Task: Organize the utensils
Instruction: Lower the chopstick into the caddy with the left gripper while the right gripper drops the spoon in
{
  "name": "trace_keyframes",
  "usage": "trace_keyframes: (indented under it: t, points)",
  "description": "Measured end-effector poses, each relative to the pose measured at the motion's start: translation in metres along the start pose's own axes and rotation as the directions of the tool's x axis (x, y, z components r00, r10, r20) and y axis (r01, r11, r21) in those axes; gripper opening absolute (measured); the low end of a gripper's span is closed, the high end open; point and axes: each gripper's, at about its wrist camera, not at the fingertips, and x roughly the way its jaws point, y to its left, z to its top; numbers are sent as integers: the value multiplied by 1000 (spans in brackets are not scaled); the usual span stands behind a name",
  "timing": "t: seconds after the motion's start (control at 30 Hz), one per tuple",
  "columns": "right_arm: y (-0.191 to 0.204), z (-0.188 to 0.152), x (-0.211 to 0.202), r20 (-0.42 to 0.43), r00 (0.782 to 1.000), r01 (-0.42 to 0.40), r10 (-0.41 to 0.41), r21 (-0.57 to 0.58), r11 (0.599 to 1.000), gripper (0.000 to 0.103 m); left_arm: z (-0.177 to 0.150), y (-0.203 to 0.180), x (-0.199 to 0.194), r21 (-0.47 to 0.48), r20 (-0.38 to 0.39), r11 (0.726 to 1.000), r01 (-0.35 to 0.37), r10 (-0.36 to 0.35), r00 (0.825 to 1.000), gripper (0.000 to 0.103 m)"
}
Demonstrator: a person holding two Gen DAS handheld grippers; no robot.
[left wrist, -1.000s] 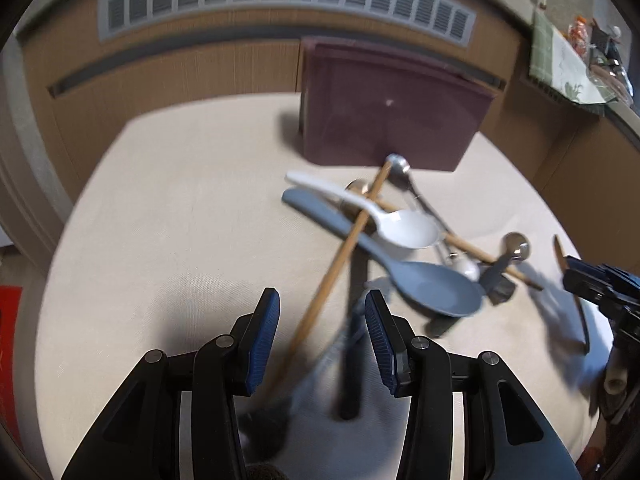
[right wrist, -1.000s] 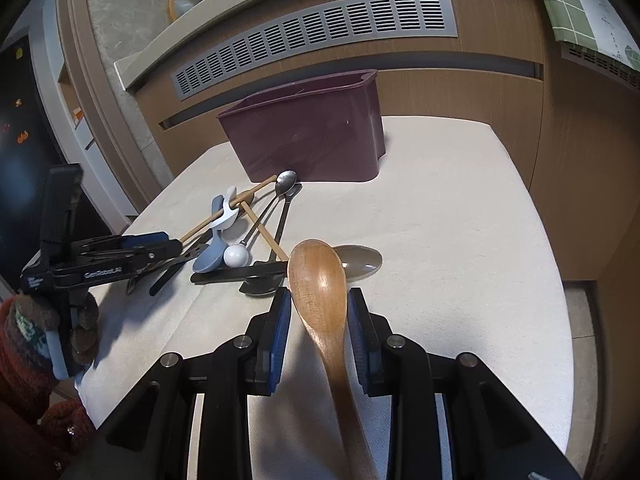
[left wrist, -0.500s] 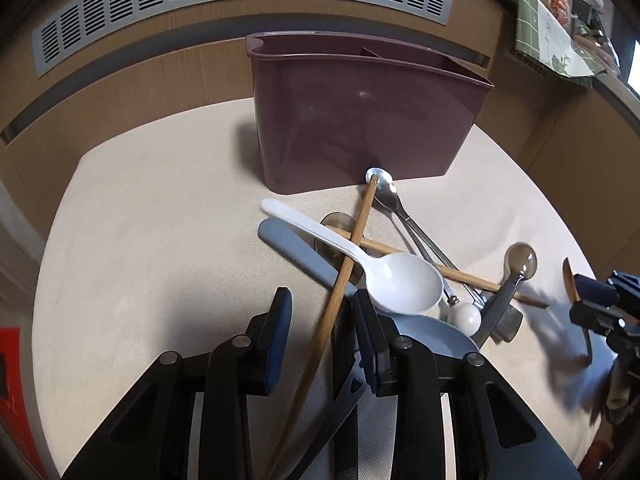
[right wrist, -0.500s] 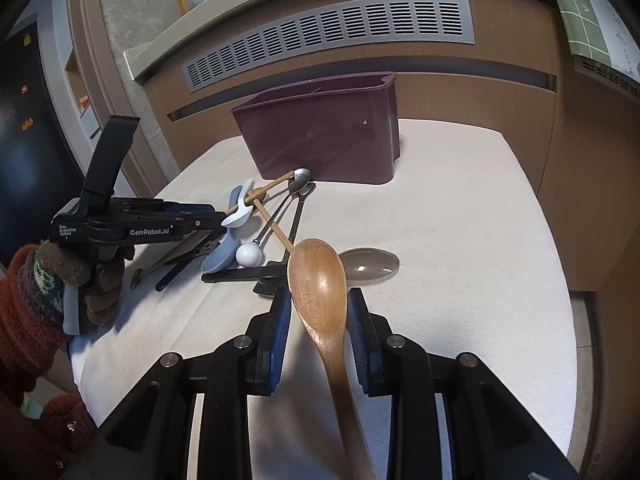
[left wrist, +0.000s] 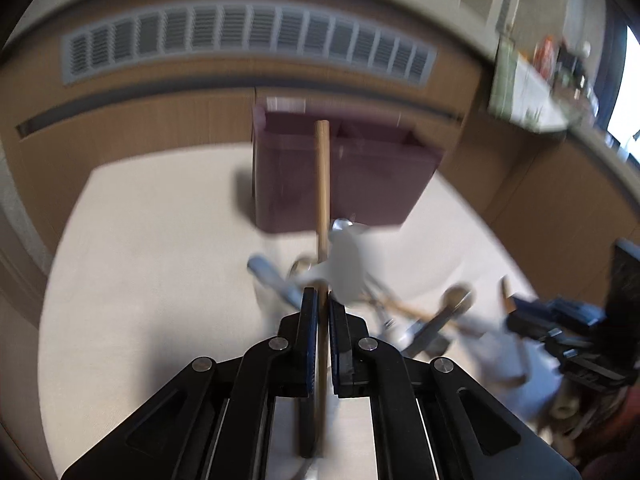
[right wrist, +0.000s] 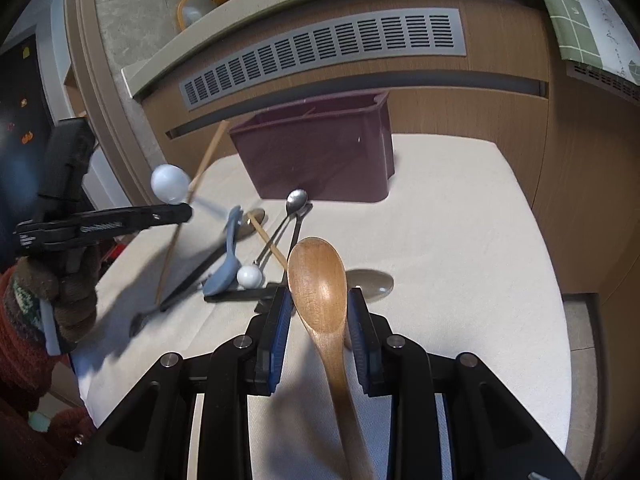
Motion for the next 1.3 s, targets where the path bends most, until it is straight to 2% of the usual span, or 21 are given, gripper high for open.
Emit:
trace_keyframes:
  t: [0.1,0.17,0.23,0.27,0.33,0.37,0.43,0.47,0.53,0.6,0.7,0.8,0.9,0.97,1.1,1.17,1.3]
  points:
    - [3,11,-7,48,999,-6,6,-6,1000,26,12,-7,-29,-11,93,1000,9,-8,996,5]
    - [9,23,-14,86,996,-6,8,-22,1000,26,22,-9,-40,-21,128,999,33,-30,991,5]
    - [14,41,-24,138,990,-6,13,-46,999,26,43,-16,-55,-30,185,997,67,-60,981,5]
    - [19,61,-35,198,980,1,13,-70,998,26,56,-18,-60,-40,220,996,76,-65,973,5]
    - [25,93,-52,303,953,4,23,-86,996,26,85,-21,-75,-84,338,992,99,-65,939,5]
    - [29,115,-61,371,928,-2,34,-88,996,26,101,-22,-81,-102,424,989,109,-56,904,5]
    - [31,150,-70,469,882,-12,41,-64,998,26,121,-23,-79,-108,495,990,95,-29,868,5]
    - [29,168,-68,506,861,-36,54,-45,998,26,130,-23,-71,-115,507,990,77,-9,862,5]
    - [27,186,-56,528,847,-45,66,-53,998,26,138,-19,-52,-126,503,990,61,11,864,5]
    - [27,195,-39,534,845,-8,44,-68,998,26,140,-12,-31,-136,508,990,45,30,861,5]
    - [19,202,-7,495,869,4,28,-63,998,26,140,0,2,-150,532,989,14,69,844,5]
    - [9,199,20,444,896,0,19,-42,999,26,139,10,33,-166,525,986,33,60,849,5]
    - [3,189,44,398,917,33,-18,-31,999,26,137,13,60,-163,518,986,18,70,853,5]
    - [-5,183,60,353,935,34,-29,-8,999,26,135,16,75,-162,491,986,24,60,869,5]
    - [-17,171,73,303,952,28,-35,26,999,26,125,19,94,-177,433,983,40,42,900,5]
    - [-20,163,78,282,958,32,-39,31,999,26,117,22,103,-198,383,979,52,28,923,5]
    - [-22,150,86,232,971,48,-57,44,998,27,101,19,101,-190,356,981,40,31,934,7]
